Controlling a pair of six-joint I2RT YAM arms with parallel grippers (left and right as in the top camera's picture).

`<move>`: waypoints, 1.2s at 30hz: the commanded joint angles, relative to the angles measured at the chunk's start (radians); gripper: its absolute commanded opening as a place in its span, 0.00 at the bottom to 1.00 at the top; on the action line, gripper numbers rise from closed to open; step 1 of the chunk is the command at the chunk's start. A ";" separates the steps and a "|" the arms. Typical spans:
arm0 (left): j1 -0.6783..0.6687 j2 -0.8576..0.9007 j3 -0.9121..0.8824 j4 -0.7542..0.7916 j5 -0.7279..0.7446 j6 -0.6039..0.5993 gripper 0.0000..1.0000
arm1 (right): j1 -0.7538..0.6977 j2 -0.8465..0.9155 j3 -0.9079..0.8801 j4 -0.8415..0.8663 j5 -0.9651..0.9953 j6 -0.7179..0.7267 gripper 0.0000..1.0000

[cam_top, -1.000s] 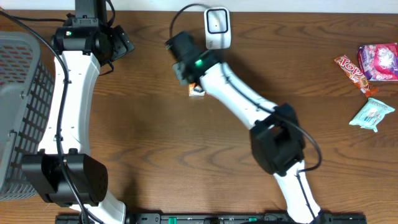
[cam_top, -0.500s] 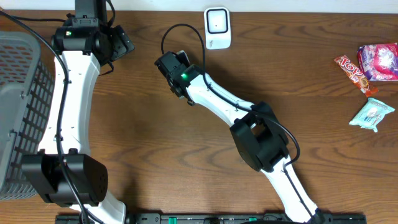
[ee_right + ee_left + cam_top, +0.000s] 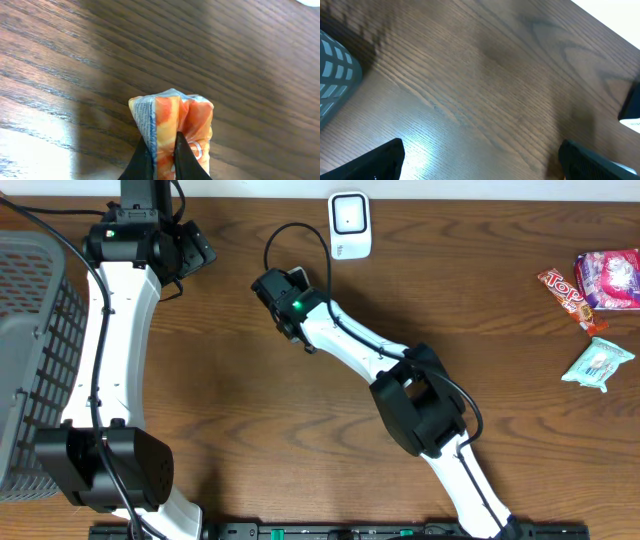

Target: Scan the item barcode

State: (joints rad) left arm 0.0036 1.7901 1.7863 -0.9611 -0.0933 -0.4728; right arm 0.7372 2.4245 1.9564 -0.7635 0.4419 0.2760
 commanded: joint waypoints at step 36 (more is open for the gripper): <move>0.001 0.003 -0.002 0.001 -0.016 0.005 0.98 | -0.647 -0.076 -0.412 0.130 -1.357 0.041 0.12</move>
State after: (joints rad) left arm 0.0036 1.7901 1.7863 -0.9611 -0.0933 -0.4732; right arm 0.1307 2.3482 1.5597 -0.6136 -1.0969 0.2970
